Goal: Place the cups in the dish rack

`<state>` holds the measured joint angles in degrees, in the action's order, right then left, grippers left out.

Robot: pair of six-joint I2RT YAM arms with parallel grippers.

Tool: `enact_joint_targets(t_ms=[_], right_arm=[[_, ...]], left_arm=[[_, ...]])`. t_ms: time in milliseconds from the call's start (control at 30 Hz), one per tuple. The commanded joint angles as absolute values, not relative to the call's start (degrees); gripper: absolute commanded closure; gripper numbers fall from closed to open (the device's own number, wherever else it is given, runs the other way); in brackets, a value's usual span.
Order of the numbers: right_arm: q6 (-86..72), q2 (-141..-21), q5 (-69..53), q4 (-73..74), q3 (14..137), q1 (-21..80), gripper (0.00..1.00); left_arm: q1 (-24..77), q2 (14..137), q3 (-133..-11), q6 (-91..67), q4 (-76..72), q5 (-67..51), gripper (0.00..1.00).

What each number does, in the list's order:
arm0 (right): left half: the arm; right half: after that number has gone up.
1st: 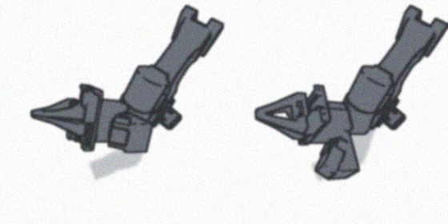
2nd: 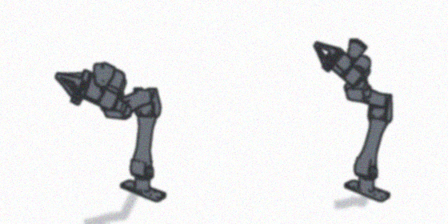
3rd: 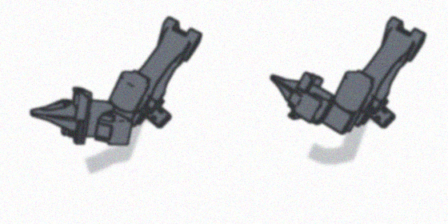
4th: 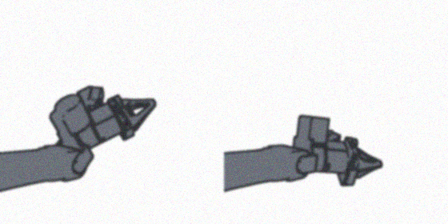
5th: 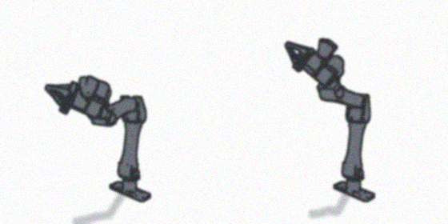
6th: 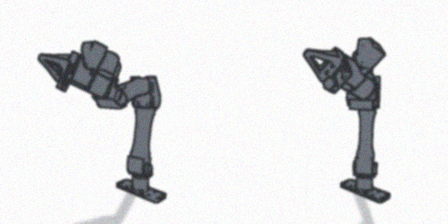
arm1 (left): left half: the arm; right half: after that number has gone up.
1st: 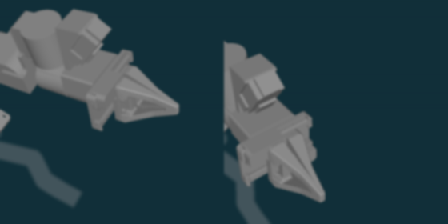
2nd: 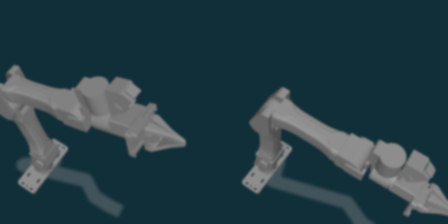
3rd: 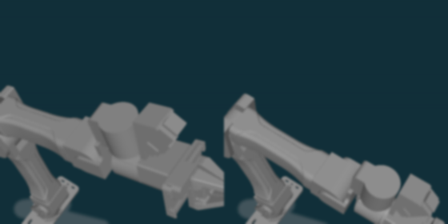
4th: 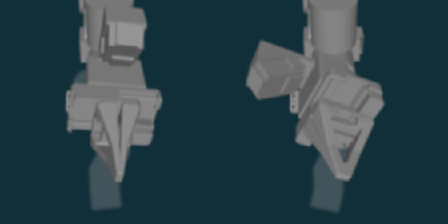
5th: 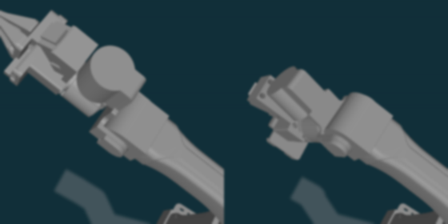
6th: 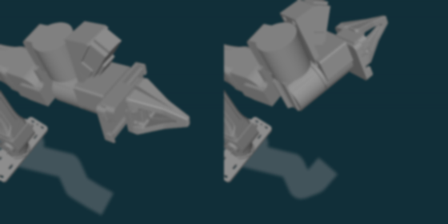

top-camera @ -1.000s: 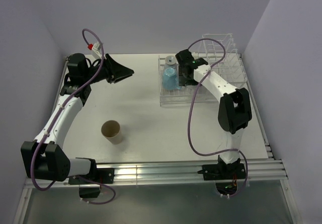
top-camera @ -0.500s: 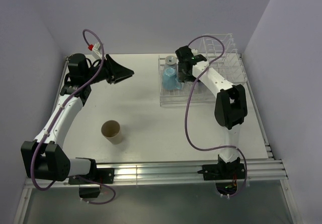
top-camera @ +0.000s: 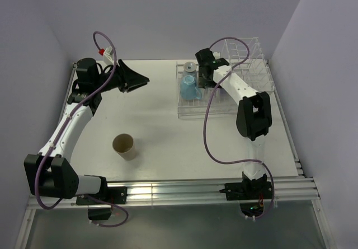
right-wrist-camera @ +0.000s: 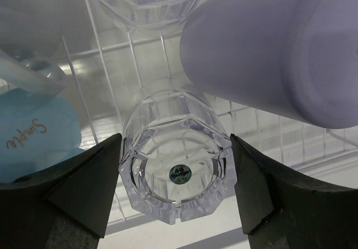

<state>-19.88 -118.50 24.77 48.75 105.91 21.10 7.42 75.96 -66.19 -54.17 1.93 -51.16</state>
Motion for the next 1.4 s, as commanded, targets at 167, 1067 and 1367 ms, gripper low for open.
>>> enact_joint_targets(t_ms=[167,1067,1367], right_arm=[[-21.36,-121.55,23.48,46.67,110.65,19.86,0.74],[-23.2,-112.77,26.45,47.02,107.84,21.35,0.0],[-24.43,-106.35,28.03,47.11,104.24,23.2,0.0]], left_arm=[[7.21,76.64,-69.52,-52.03,2.64,-51.33,0.54],[7.29,74.71,-68.29,-47.29,7.64,-48.78,0.51],[7.56,71.46,-72.15,-39.82,26.34,-27.37,0.53]])
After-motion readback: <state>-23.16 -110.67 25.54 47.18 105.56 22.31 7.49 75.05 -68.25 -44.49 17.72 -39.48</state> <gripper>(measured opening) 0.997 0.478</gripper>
